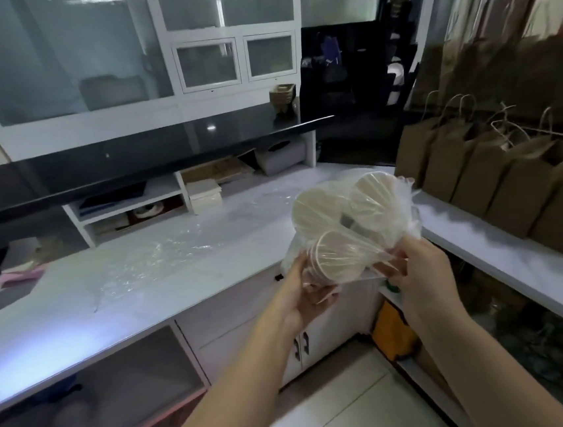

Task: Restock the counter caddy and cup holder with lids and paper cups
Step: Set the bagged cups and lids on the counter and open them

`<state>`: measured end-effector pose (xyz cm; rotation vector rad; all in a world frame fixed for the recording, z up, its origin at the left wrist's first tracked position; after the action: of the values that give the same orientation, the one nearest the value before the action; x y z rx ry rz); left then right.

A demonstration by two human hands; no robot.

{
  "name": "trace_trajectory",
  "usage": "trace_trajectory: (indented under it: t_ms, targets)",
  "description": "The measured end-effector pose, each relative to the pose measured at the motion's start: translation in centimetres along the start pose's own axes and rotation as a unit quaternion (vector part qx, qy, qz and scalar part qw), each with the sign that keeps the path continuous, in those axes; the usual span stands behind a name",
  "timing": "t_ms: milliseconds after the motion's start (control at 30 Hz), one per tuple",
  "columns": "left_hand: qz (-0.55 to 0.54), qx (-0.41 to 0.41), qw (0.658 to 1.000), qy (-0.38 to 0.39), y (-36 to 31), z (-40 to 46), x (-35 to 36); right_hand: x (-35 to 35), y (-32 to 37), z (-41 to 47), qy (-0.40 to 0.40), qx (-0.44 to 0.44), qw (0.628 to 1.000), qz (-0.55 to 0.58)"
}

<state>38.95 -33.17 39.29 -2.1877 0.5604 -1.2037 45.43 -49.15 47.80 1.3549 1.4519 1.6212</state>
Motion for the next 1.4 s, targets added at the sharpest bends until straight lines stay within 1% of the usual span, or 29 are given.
trace_trajectory:
  t_ms: [100,233,367,500,633,767,867,1000,1100,1200,1300,1400]
  targets:
    - [-0.011,0.030,0.999,0.011,-2.0,1.4,0.8,0.9,0.7,1.6,0.024,-0.029,0.999,0.004]
    - [-0.067,0.098,0.993,0.017,-6.0,2.8,0.7,3.6,0.3,4.4,0.075,-0.036,0.996,0.033]
    - [-0.050,0.117,0.992,-0.021,-10.1,6.0,-2.5,7.5,-2.1,8.7,0.110,-0.012,0.992,0.065]
    - [-0.045,0.118,0.992,-0.022,-14.2,9.1,-6.6,11.6,-4.8,12.8,0.115,0.013,0.990,0.081]
    - [-0.006,0.132,0.990,-0.041,-18.1,12.5,-11.4,16.1,-9.1,17.3,0.123,0.056,0.982,0.133]
    - [0.022,0.145,0.987,-0.065,-21.0,15.0,-14.9,19.8,-13.1,20.0,0.139,0.106,0.966,0.193]
    - [0.041,0.147,0.985,-0.079,-22.0,16.1,-17.2,21.7,-15.4,21.3,0.151,0.136,0.959,0.198]
    - [0.065,0.137,0.981,-0.123,-21.7,16.9,-19.8,22.1,-19.2,22.4,0.123,0.168,0.954,0.216]
    - [0.081,0.138,0.978,-0.137,-21.3,17.6,-21.1,21.7,-21.2,22.4,0.115,0.185,0.956,0.198]
    - [0.087,0.138,0.976,-0.146,-21.2,18.2,-21.7,21.4,-22.1,22.5,0.120,0.197,0.958,0.169]
    - [0.078,0.122,0.978,-0.149,-20.8,18.1,-22.1,20.9,-22.8,22.6,0.111,0.228,0.956,0.146]
    - [0.097,0.104,0.979,-0.148,-19.9,17.8,-22.0,20.5,-23.0,22.1,0.107,0.254,0.952,0.132]
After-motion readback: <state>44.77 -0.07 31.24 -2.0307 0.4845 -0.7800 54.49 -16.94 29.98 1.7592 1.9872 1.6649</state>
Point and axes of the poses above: each hand's wrist, its own z-axis towards the middle knuckle, its own x-axis out of the palm, y = z × x, the point moved 6 cm from there along z, towards the middle knuckle, and after that the axes turned 6 degrees about y, right-handed, at the moved point
